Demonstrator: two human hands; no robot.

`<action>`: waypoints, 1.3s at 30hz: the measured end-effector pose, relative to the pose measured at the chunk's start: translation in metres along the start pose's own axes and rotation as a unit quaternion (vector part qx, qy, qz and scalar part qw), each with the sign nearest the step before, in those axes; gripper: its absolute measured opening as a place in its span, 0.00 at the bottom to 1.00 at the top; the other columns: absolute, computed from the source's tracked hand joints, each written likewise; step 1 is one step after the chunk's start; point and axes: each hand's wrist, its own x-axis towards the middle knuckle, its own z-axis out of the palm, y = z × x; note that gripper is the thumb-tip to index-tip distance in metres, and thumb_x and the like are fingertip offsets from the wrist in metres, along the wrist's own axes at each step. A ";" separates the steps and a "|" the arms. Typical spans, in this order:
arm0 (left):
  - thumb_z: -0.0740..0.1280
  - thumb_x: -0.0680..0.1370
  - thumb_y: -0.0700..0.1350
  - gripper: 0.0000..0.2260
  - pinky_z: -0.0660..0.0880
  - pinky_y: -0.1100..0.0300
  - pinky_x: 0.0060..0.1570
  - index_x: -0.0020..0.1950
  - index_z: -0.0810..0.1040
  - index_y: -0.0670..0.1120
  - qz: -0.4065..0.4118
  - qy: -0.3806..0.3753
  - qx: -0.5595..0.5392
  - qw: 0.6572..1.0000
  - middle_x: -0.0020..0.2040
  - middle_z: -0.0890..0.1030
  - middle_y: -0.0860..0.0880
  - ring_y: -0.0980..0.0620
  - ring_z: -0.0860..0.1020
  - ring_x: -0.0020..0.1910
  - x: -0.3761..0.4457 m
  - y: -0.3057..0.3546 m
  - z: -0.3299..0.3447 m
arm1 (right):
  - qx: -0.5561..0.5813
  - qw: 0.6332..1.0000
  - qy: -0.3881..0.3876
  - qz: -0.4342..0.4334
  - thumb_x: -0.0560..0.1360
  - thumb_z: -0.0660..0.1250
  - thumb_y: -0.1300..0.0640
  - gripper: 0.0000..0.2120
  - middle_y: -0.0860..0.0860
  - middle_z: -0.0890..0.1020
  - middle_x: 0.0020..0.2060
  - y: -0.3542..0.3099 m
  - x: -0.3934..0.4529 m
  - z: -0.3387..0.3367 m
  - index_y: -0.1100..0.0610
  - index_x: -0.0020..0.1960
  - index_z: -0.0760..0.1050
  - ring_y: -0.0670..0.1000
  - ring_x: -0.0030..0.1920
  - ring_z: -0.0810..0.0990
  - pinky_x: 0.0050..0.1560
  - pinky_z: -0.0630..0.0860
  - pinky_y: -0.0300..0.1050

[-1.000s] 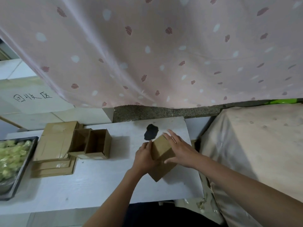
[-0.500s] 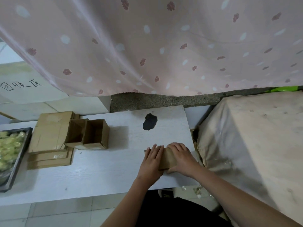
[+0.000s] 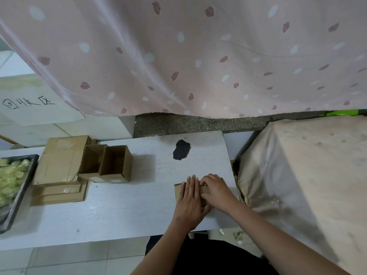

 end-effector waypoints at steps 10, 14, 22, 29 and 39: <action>0.39 0.79 0.69 0.44 0.48 0.48 0.74 0.78 0.57 0.34 -0.038 -0.007 0.019 0.999 0.79 0.57 0.37 0.41 0.56 0.79 -0.005 0.002 0.000 | 0.036 0.999 -0.009 0.011 0.75 0.73 0.57 0.13 0.48 0.76 0.51 0.004 -0.001 0.003 0.57 0.57 0.77 0.47 0.49 0.75 0.53 0.72 0.39; 0.38 0.76 0.72 0.46 0.37 0.48 0.76 0.79 0.40 0.37 -0.038 -0.018 -0.022 0.999 0.81 0.41 0.40 0.42 0.39 0.80 -0.004 0.000 0.003 | 0.071 0.997 0.017 0.012 0.74 0.73 0.60 0.15 0.43 0.74 0.49 0.015 -0.006 0.003 0.55 0.60 0.78 0.39 0.49 0.75 0.52 0.69 0.30; 0.39 0.76 0.73 0.46 0.35 0.49 0.75 0.79 0.37 0.37 -0.040 -0.007 -0.028 0.999 0.79 0.36 0.41 0.42 0.36 0.79 -0.002 -0.004 0.011 | 0.122 0.992 0.029 0.026 0.73 0.74 0.61 0.09 0.39 0.74 0.43 0.020 -0.004 0.008 0.52 0.51 0.82 0.32 0.45 0.73 0.45 0.66 0.24; 0.44 0.78 0.70 0.45 0.44 0.49 0.74 0.79 0.51 0.34 -0.045 0.006 -0.011 0.999 0.80 0.52 0.37 0.40 0.52 0.80 -0.005 0.000 0.008 | 0.130 0.990 0.042 0.041 0.74 0.73 0.62 0.06 0.44 0.75 0.41 0.017 0.002 0.011 0.51 0.45 0.80 0.44 0.43 0.76 0.48 0.73 0.36; 0.36 0.76 0.71 0.43 0.31 0.48 0.75 0.77 0.31 0.40 -0.037 -0.018 -0.016 0.999 0.79 0.34 0.40 0.43 0.33 0.78 -0.001 -0.004 0.013 | 0.073 0.997 0.024 0.000 0.74 0.72 0.59 0.06 0.42 0.76 0.44 0.010 0.008 0.005 0.51 0.49 0.78 0.42 0.48 0.75 0.50 0.73 0.37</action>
